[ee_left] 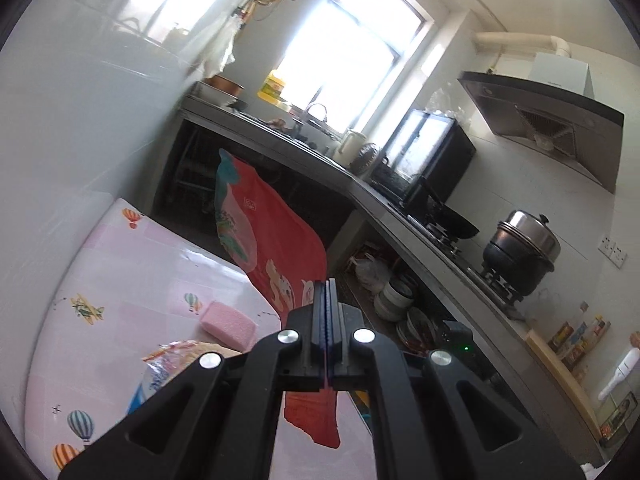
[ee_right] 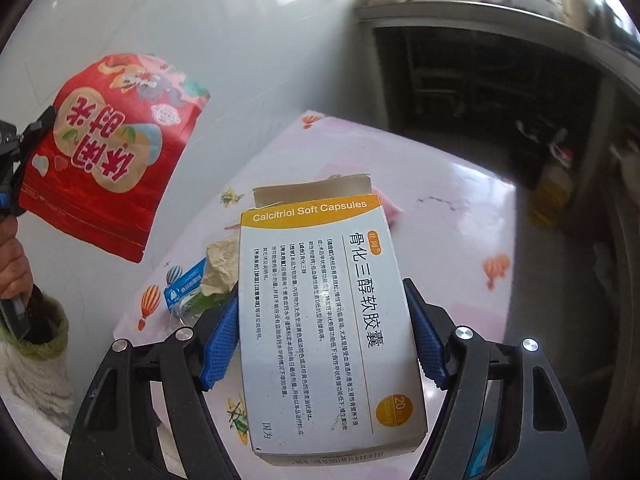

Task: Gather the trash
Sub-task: 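Carry snack bag and medicine box to the blue wastebasket and open both tools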

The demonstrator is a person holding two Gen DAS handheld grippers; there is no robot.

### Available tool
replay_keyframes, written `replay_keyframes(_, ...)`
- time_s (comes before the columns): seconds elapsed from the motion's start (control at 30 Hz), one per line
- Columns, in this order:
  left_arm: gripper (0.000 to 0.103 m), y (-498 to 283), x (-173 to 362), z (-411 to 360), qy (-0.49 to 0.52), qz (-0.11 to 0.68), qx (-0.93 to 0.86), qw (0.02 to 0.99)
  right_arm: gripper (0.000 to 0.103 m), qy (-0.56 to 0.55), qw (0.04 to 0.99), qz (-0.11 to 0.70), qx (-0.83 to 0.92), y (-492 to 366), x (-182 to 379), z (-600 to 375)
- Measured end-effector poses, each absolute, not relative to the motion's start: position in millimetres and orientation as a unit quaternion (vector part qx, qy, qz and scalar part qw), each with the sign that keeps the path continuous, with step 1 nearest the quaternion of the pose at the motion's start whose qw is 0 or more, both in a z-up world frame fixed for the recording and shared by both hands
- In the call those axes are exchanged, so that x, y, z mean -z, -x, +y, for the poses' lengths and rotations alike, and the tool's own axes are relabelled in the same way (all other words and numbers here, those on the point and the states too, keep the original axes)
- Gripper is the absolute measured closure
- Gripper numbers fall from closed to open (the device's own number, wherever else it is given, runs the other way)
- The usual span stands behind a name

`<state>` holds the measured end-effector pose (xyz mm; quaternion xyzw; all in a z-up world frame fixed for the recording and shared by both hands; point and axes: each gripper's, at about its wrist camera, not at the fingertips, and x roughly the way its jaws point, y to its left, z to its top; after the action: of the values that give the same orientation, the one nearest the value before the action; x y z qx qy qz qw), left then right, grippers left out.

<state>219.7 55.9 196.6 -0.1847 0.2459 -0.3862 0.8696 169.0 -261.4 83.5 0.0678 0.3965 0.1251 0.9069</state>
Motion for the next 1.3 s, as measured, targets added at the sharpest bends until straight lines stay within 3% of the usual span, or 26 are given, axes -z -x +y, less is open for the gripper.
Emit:
replay_keyframes(0.33, 0.103, -178.6, -159.8, -97.1, 0.138, 0.313, 0.481, 0.807, 0.033, -0.25, 0.892, 0.374, 0.049, -32.1, -32.3, -379.9)
replay_keyframes(0.73, 0.103, -141.2, -97.4, -269.8, 0.062, 0.399, 0.538, 0.74, 0.033, -0.395, 0.824, 0.368, 0.174, 60.8, 40.6, -456.1)
replay_keyframes(1.3, 0.103, -118.5, 7.9, -419.3, -0.06, 0.484, 0.53, 0.694, 0.033, -0.458, 0.772, 0.365, 0.246, 106.5, 89.4, -494.4)
